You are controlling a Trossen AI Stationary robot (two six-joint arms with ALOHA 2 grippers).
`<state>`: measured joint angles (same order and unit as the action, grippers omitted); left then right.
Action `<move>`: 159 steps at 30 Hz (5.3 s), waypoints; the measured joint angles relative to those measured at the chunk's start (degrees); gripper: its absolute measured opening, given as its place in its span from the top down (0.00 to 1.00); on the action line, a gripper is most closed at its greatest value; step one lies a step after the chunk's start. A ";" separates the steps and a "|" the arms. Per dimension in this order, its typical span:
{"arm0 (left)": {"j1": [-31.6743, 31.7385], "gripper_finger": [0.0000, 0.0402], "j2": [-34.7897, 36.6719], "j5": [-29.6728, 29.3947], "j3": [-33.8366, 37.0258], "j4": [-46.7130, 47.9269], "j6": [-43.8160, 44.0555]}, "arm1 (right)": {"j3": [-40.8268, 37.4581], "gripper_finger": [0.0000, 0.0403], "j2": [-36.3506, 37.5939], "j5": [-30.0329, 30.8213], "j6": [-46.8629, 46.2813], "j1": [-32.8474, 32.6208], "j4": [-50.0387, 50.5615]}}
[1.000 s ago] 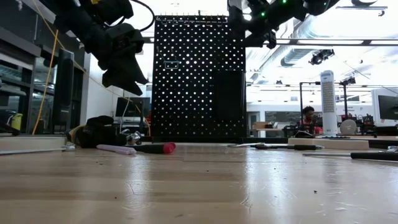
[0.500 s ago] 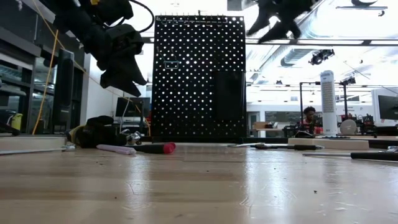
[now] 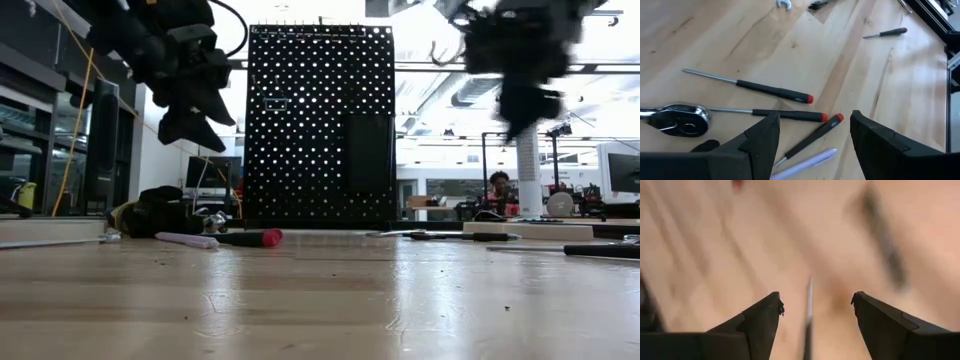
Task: Hang tools onto peg board
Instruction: Put the nut driver into the black bin on the pegboard
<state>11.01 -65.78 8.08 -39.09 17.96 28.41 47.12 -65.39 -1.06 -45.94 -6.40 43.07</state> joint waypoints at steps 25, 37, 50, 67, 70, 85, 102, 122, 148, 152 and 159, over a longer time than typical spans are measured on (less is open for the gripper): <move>-2.50 0.45 0.00 -0.83 0.02 -0.24 -5.12 | -3.52 0.48 -27.11 -3.42 -27.73 -27.36 -3.77; -2.48 0.45 -0.02 0.58 0.04 -8.53 -2.07 | -2.03 0.93 -25.26 -2.66 -23.18 -27.41 7.04; -2.83 0.45 0.22 1.37 -3.99 -31.32 -8.94 | 18.15 0.99 -7.85 11.79 -19.42 -25.12 30.02; -5.08 0.45 0.09 -2.00 -4.87 -4.11 -16.03 | 15.10 0.72 -22.66 0.47 -24.11 -31.19 -14.18; -6.64 0.45 0.04 0.14 -4.76 -0.02 -16.87 | 19.90 0.60 -30.88 -2.07 -21.47 -33.12 -16.92; -20.78 0.45 0.04 -13.09 -4.76 -1.22 -0.77 | 34.56 0.53 -51.11 13.04 5.74 -25.69 5.18; -25.55 0.45 0.04 -15.18 -4.76 -1.40 1.94 | 18.92 0.57 -47.74 1.68 4.07 -17.06 -8.80; -42.32 0.45 3.45 -30.47 -4.79 -5.30 12.81 | 17.50 0.99 -40.23 10.01 -9.69 -15.54 -5.84; -33.41 0.45 10.78 -32.48 -5.14 -8.35 6.92 | 4.42 0.69 -23.67 12.55 -17.39 -2.06 8.26; -33.43 0.45 10.78 -32.41 -5.14 -8.37 7.49 | 0.50 0.48 -23.67 12.74 -20.08 1.64 8.52; -33.40 0.45 10.75 -31.69 -5.11 -8.35 8.45 | -8.60 0.38 -23.14 6.11 -22.55 5.38 -1.46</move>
<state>-22.39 -55.02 -23.62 -44.21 9.60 36.87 38.52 -88.53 5.05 -68.49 -1.02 41.60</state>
